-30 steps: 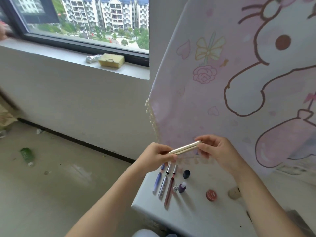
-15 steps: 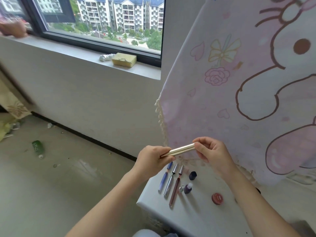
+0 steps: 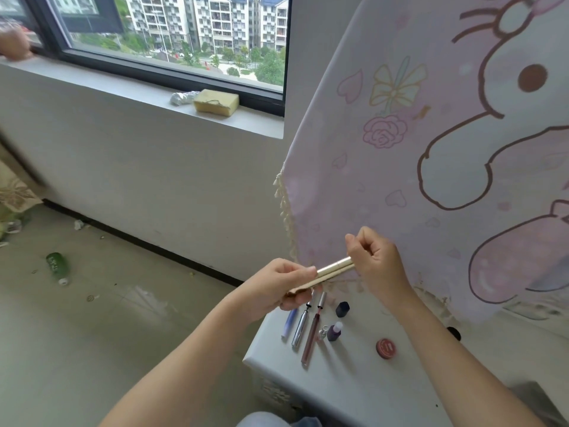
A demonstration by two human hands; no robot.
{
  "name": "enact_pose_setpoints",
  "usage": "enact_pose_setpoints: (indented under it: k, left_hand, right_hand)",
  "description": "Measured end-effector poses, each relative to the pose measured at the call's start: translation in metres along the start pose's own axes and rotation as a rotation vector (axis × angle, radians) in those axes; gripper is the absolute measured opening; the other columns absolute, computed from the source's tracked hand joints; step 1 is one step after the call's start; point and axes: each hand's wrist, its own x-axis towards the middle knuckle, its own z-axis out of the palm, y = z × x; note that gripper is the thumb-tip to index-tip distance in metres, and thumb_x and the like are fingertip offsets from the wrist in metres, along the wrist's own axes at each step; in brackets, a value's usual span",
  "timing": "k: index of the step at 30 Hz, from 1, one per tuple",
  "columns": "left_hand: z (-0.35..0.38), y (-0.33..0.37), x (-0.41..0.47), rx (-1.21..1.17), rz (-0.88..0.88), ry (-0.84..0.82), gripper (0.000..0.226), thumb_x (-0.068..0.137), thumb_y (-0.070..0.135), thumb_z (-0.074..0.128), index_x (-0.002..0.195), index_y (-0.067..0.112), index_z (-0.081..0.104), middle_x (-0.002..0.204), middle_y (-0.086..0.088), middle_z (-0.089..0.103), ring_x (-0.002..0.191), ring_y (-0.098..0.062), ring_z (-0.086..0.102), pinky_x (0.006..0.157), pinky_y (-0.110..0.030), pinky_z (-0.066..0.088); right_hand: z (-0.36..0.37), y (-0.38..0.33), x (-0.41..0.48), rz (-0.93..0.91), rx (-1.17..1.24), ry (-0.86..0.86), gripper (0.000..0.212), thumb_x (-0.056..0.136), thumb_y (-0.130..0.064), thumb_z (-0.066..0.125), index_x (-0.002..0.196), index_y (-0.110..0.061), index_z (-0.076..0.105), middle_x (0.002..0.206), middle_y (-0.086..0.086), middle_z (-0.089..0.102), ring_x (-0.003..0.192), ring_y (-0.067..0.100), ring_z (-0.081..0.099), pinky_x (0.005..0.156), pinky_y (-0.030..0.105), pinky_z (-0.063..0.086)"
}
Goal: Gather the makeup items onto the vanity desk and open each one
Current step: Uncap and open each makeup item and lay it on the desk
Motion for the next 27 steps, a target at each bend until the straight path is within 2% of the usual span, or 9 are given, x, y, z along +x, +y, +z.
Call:
enact_pose_setpoints:
  k: [6,8,11,14,17,20,22,24,27]
  left_hand:
    - [-0.004,-0.003,0.001,-0.218,-0.017,0.02,0.028,0.082,0.03,0.051,0.068,0.016,0.07,0.048,0.004,0.048,0.04,-0.006,0.032,0.041,-0.012,0.027]
    - [-0.005,-0.001,0.0,-0.157,-0.002,0.05,0.026,0.084,0.032,0.055,0.07,0.017,0.071,0.048,0.004,0.049,0.04,-0.006,0.032,0.042,-0.013,0.026]
    - [-0.005,0.004,-0.003,0.013,0.019,0.101,0.026,0.09,0.027,0.053,0.079,0.01,0.068,0.046,0.009,0.05,0.041,-0.006,0.031,0.045,-0.013,0.027]
    - [-0.004,0.005,-0.006,0.125,0.013,0.127,0.026,0.094,0.02,0.047,0.085,0.003,0.064,0.044,0.01,0.05,0.041,-0.006,0.031,0.045,-0.013,0.027]
    - [-0.005,0.003,-0.01,0.147,-0.002,0.151,0.025,0.094,0.022,0.049,0.077,0.013,0.065,0.046,0.01,0.05,0.043,-0.007,0.032,0.045,-0.013,0.028]
    - [-0.005,0.002,-0.011,0.163,-0.01,0.155,0.025,0.093,0.023,0.049,0.076,0.014,0.065,0.046,0.011,0.05,0.043,-0.007,0.033,0.045,-0.013,0.028]
    - [-0.002,0.002,-0.011,0.178,-0.016,0.156,0.024,0.093,0.021,0.049,0.077,0.012,0.065,0.045,0.011,0.049,0.042,-0.006,0.032,0.045,-0.013,0.028]
    - [0.0,0.002,-0.011,0.197,-0.027,0.153,0.024,0.094,0.02,0.049,0.077,0.012,0.064,0.042,0.011,0.047,0.04,-0.005,0.032,0.045,-0.013,0.027]
    - [-0.001,-0.001,-0.013,0.2,-0.042,0.157,0.024,0.094,0.019,0.049,0.076,0.011,0.063,0.04,0.011,0.048,0.039,-0.004,0.031,0.044,-0.012,0.026]
  right_hand:
    - [-0.016,-0.008,0.01,0.032,0.187,-0.359,0.014,0.081,-0.02,0.061,0.087,-0.027,0.051,0.065,-0.006,0.045,0.052,-0.001,0.044,0.053,0.01,0.039]
    - [-0.022,-0.008,0.01,0.1,0.206,-0.418,0.028,0.073,-0.043,0.06,0.096,-0.027,0.054,0.067,-0.007,0.057,0.056,-0.001,0.054,0.056,0.011,0.044]
    - [-0.017,-0.01,0.008,0.153,0.018,-0.352,0.061,0.075,-0.068,0.044,0.074,-0.008,0.055,0.043,-0.004,0.053,0.037,0.004,0.045,0.042,0.015,0.036]
    - [-0.015,-0.008,0.007,0.175,-0.042,-0.309,0.037,0.092,-0.028,0.051,0.059,-0.01,0.046,0.037,-0.007,0.045,0.033,0.003,0.035,0.04,0.014,0.031]
    - [-0.025,-0.012,0.006,0.206,0.15,-0.464,0.018,0.086,0.002,0.056,0.074,-0.012,0.059,0.064,-0.003,0.058,0.048,-0.002,0.05,0.049,0.008,0.04]
    - [-0.023,-0.011,0.006,0.282,0.229,-0.481,0.02,0.083,-0.023,0.059,0.101,-0.016,0.059,0.08,-0.001,0.063,0.061,0.004,0.061,0.053,0.014,0.048]
    - [-0.016,-0.011,0.005,0.334,0.087,-0.461,0.039,0.083,-0.045,0.049,0.1,-0.012,0.059,0.06,-0.002,0.064,0.044,0.009,0.055,0.043,0.019,0.04]
    - [-0.015,-0.006,0.004,0.314,-0.036,-0.425,0.035,0.092,-0.034,0.047,0.081,-0.004,0.06,0.04,-0.003,0.055,0.032,0.006,0.041,0.04,0.021,0.031]
    - [-0.021,-0.004,-0.003,0.253,0.09,-0.45,0.012,0.084,-0.007,0.062,0.076,-0.015,0.063,0.056,-0.01,0.06,0.048,0.001,0.052,0.047,0.014,0.039]
